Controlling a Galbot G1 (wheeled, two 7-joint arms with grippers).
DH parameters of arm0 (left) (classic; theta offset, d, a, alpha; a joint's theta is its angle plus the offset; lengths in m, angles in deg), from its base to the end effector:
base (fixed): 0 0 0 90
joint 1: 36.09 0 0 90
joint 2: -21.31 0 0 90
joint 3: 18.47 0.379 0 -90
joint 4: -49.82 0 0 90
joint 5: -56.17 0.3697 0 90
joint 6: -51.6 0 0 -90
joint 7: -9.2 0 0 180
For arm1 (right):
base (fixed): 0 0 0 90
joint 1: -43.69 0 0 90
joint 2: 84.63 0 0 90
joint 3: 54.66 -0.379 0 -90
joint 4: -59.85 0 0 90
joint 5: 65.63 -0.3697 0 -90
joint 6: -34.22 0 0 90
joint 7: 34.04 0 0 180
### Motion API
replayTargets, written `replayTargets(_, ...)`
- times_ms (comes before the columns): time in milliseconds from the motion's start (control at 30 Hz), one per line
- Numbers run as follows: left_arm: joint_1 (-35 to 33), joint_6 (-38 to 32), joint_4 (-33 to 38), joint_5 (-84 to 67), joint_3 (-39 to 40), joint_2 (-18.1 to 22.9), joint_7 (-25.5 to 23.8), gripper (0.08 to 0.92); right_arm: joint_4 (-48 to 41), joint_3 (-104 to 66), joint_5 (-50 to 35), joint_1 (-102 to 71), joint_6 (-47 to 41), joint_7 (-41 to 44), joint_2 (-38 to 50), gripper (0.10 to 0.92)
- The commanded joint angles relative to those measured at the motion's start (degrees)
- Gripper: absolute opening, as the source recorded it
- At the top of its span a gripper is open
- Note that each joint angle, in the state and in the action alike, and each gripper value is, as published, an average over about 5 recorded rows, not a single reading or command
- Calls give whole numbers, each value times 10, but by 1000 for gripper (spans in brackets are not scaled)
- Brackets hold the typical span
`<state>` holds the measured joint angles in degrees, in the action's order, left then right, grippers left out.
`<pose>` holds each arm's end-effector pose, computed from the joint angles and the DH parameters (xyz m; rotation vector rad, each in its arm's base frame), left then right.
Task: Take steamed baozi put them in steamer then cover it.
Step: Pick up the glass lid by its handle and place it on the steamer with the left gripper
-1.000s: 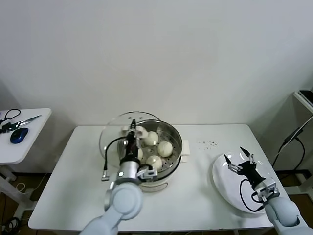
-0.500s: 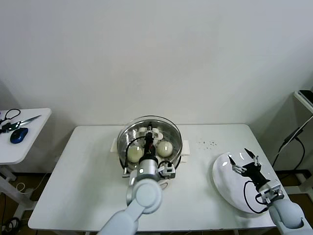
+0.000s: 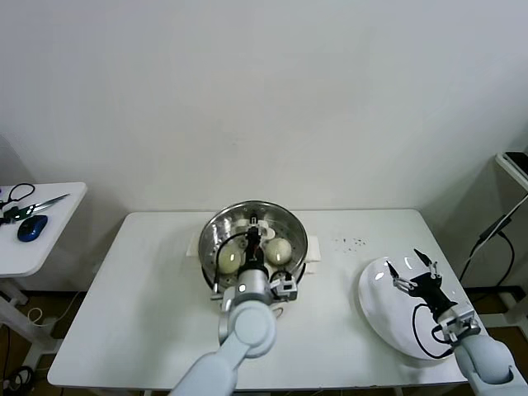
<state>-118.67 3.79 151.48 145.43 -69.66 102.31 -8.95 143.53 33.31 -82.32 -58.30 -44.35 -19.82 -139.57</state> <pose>0.3232 -0.1765 -0.2968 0.0120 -2.1744 -2.1837 0.2894 -0.2517 -0.4050 0.3469 -2.9510 0.4709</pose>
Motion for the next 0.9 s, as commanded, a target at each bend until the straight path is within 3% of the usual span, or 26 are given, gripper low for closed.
replayTargets(33,-2,28,-12,-9,1,9,7,150,-2,-1,6,-1,2,2,-1,823)
replayTargets(733,-13,28,1,-40,-3,-2,17,154,-3,-6,11,-1,3,8,-2,823)
replayTargets(900,-22,28,34,-41,-4,-13,13,259,1,-7,8,-2,-8,8,-1,823)
